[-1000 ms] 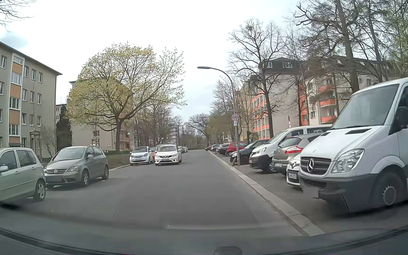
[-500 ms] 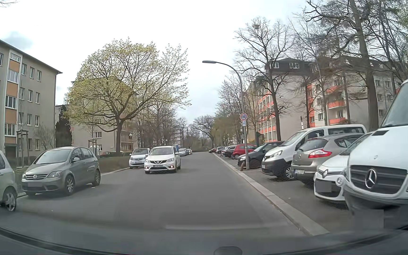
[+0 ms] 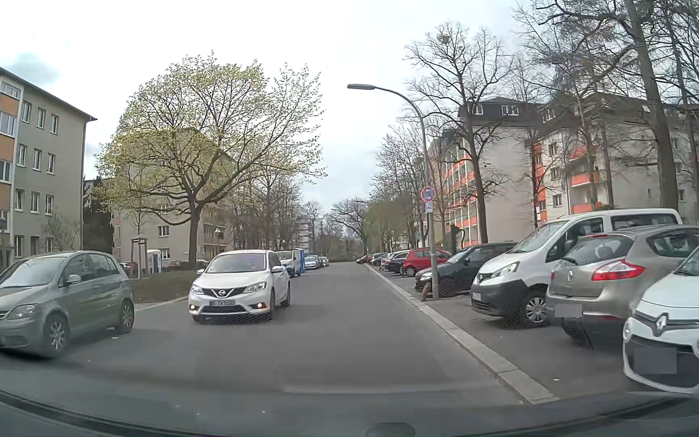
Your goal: Follow the waypoints while adhering to traffic rules and regulations
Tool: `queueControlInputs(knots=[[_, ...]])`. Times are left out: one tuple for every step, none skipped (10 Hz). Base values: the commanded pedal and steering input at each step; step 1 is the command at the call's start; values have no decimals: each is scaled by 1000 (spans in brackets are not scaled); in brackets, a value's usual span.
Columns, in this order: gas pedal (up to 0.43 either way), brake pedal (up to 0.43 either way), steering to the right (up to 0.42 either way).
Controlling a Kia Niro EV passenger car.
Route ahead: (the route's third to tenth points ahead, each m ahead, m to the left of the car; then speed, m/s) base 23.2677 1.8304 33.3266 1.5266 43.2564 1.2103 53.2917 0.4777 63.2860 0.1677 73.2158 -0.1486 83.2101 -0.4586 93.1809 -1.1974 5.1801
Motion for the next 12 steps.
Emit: queueControlInputs(knots=[[319,0,6],[331,0,2],[331,0,1],[339,0,-7],[350,0,-18],[350,0,-26],[350,0,-28],[350,0,-28],[331,0,-28],[268,0,-28],[150,0,-28],[59,0,-26]])
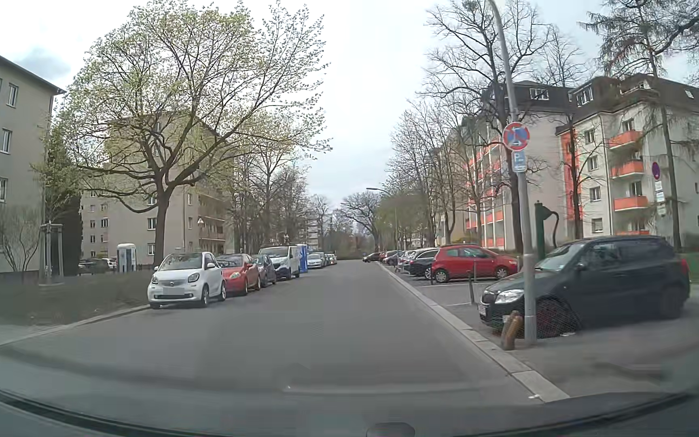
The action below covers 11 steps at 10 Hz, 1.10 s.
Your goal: Follow the waypoints while adhering to traffic rules and regulations
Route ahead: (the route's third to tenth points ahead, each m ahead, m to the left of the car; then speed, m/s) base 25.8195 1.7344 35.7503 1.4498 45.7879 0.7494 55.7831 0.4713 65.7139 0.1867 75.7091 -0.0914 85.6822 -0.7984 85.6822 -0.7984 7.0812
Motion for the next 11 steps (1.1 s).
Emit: queueControlInputs(knots=[[0,0,-24],[0,0,-24],[0,0,-23],[0,0,-23],[0,0,-20],[0,0,-14],[0,0,-6],[0,0,-4],[0,0,-2],[0,6,2],[0,12,8]])
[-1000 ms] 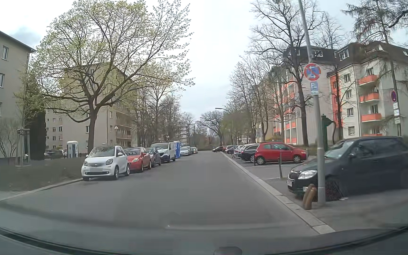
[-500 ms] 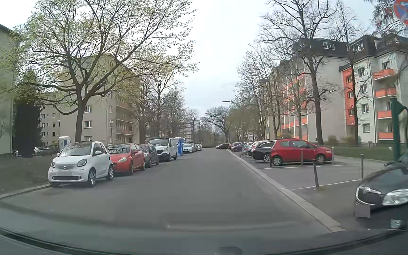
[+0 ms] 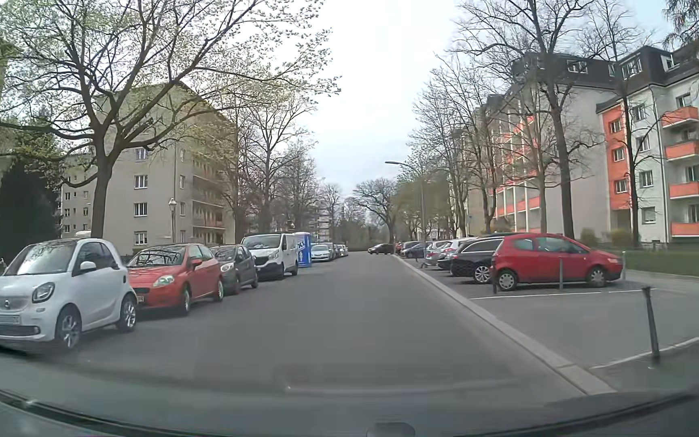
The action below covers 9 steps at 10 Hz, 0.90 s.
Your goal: Follow the waypoints while adhering to traffic rules and regulations
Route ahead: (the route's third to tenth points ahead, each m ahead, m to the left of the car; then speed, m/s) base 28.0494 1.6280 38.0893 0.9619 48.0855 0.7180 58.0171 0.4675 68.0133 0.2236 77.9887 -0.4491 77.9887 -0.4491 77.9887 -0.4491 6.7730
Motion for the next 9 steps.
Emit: queueControlInputs(knots=[[0,37,13],[0,61,17],[0,73,19],[0,79,19],[0,85,18],[0,91,16],[0,91,16],[0,98,15],[0,110,15]])
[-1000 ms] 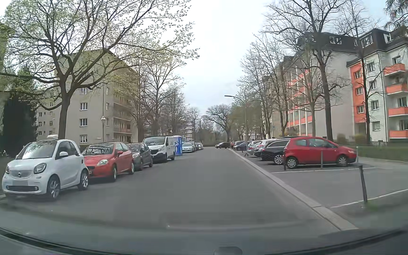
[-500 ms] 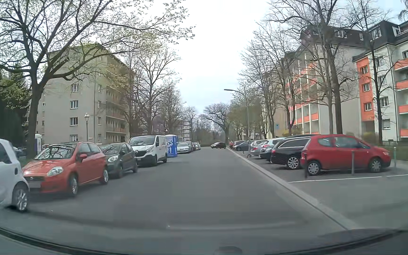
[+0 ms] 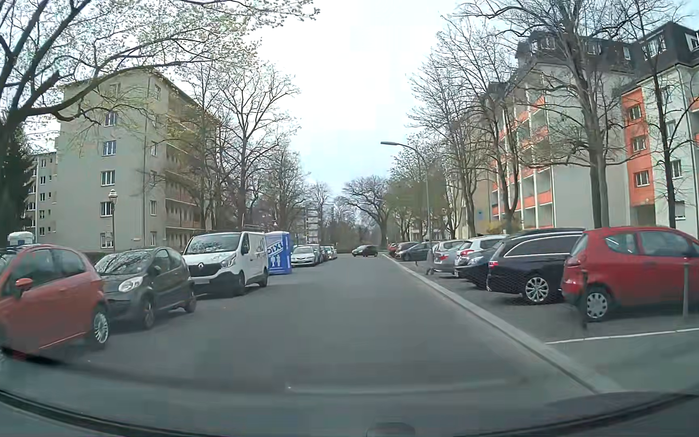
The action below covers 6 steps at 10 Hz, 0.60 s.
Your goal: Follow the waypoints while adhering to traffic rules and regulations
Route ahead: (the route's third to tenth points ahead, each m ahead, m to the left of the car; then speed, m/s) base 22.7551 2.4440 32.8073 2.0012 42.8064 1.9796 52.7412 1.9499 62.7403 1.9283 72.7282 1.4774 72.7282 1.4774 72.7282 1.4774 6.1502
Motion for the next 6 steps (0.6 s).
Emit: queueControlInputs(knots=[[0,110,15],[0,98,15],[0,18,15],[0,0,18],[0,0,22],[0,0,25]])
